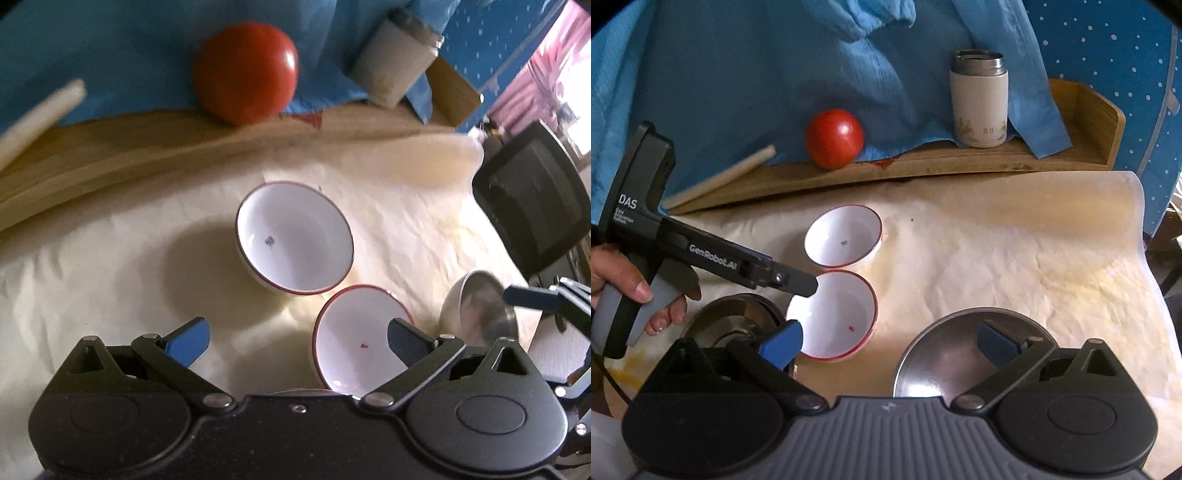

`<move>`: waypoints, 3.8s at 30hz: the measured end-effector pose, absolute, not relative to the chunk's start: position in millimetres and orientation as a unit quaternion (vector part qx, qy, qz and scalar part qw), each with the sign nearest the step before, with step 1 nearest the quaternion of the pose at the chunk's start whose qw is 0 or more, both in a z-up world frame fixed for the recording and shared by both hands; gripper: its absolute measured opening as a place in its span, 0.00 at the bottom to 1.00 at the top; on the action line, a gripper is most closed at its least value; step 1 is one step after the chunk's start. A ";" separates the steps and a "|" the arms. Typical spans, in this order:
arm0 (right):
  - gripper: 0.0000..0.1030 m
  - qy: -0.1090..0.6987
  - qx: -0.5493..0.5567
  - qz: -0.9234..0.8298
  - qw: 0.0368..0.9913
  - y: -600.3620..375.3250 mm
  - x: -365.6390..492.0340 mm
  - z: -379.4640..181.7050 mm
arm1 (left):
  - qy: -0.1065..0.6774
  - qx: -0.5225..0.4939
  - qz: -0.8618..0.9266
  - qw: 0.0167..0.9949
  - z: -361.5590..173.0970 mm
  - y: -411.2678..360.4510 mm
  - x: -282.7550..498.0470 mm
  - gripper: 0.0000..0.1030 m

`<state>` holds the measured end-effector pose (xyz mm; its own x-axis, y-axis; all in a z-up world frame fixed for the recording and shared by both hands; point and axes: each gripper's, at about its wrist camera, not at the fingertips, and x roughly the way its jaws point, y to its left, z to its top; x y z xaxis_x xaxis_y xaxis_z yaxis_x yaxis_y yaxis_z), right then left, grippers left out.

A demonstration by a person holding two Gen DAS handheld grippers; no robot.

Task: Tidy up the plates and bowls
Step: 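Move both grippers to the white red-rimmed bowl, then close both grippers on the rim of the white bowl, then lift the white bowl with both grippers and lower it into the steel bowl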

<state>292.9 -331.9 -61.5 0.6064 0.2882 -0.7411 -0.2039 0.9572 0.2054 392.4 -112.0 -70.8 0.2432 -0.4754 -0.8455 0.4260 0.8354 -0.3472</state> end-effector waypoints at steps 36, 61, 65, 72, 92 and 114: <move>0.36 0.521 -0.030 0.147 0.840 -272.2 357.7 -88.3 | 0.571 -0.047 -0.273 0.773 -84.3 -115.3 390.5 0.50; 0.06 0.530 0.051 0.174 0.828 -301.6 370.8 -94.3 | 0.571 -0.096 -0.208 0.788 -81.8 -116.6 373.6 0.07; 0.06 0.521 0.053 0.174 0.834 -307.6 368.6 -89.3 | 0.567 -0.102 -0.194 0.794 -76.7 -119.4 368.6 0.06; 0.06 0.495 0.075 0.169 0.849 -325.6 363.1 -78.4 | 0.544 -0.111 -0.187 0.810 -60.0 -129.7 362.8 0.05; 0.07 0.456 0.147 0.104 0.872 -419.6 321.2 -48.9 | 0.521 -0.073 -0.270 0.807 -20.1 -214.5 353.7 0.06; 0.07 0.512 0.187 0.089 0.834 -452.7 296.8 -75.5 | 0.584 -0.027 -0.290 0.758 -45.8 -257.7 338.2 0.06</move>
